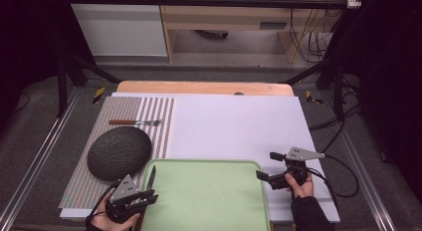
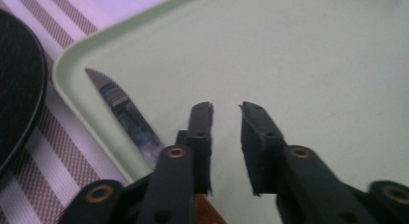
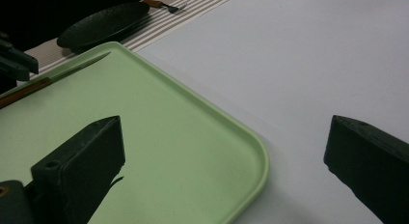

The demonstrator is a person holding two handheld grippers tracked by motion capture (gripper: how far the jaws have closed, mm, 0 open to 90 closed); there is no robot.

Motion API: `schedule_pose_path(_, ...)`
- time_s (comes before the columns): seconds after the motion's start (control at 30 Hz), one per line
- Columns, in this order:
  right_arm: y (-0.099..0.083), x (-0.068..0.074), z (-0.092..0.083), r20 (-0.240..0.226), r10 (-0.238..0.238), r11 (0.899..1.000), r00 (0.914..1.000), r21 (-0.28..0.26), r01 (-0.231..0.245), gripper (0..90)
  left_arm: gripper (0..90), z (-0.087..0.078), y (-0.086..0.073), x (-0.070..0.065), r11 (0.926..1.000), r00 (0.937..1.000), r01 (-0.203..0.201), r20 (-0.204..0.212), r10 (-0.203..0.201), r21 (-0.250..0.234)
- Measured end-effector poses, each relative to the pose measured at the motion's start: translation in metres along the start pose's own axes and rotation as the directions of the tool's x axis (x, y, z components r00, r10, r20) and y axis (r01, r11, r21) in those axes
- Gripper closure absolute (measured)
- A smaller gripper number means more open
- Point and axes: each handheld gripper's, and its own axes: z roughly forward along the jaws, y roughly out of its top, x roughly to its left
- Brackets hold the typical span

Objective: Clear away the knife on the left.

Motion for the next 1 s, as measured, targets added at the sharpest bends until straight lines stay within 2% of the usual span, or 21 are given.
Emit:
schedule_pose_path(0.07,0.000,0.000,0.000,-0.001,0.000,1.000,1.0000,0.000,0.000,1.2,63.8,-0.002,0.003,0.002,0.9995,0.9998,-0.012,0.015,0.012,-0.030)
schedule_pose_path(0.2,0.000,0.000,0.000,0.000,0.003,1.000,1.0000,-0.003,-0.003,1.2,52.1,-0.007,0.010,0.008,0.9972,0.9993,-0.033,0.015,0.034,-0.068)
schedule_pose_path(0.3,0.000,0.000,0.001,-0.002,0.006,1.000,1.0000,-0.006,-0.006,1.2,40.7,-0.011,0.016,0.014,0.9943,0.9984,-0.056,-0.006,0.056,-0.090)
schedule_pose_path(0.4,0.000,0.000,0.000,-0.001,0.008,1.000,1.0000,-0.007,-0.008,1.2,33.4,-0.015,0.019,0.020,0.9929,0.9987,-0.051,-0.008,0.051,-0.107)
schedule_pose_path(0.47,0.000,0.000,0.000,0.003,0.007,1.000,1.0000,-0.007,-0.007,1.2,27.5,-0.016,0.020,0.024,0.9930,0.9988,-0.050,-0.005,0.050,-0.107)
schedule_pose_path(0.6,0.000,0.000,0.001,0.003,0.010,1.000,0.9999,-0.006,-0.010,1.1,18.1,-0.019,0.023,0.031,0.9942,0.9989,-0.038,-0.031,0.035,-0.100)
schedule_pose_path(0.8,0.000,0.000,0.001,0.006,0.009,1.000,0.9999,-0.003,-0.009,1.1,8.3,-0.023,0.029,0.038,0.9930,0.9957,-0.079,-0.055,0.074,-0.088)
schedule_pose_path(0.9,0.000,0.000,0.001,0.006,0.010,1.000,0.9999,-0.004,-0.010,1.1,3.4,-0.024,0.032,0.042,0.9936,0.9949,-0.082,-0.065,0.077,-0.078)
schedule_pose_path(1.0,0.000,0.000,0.001,0.009,0.010,1.000,0.9999,-0.004,-0.010,1.1,3.2,-0.025,0.035,0.045,0.9938,0.9947,-0.087,-0.061,0.083,-0.070)
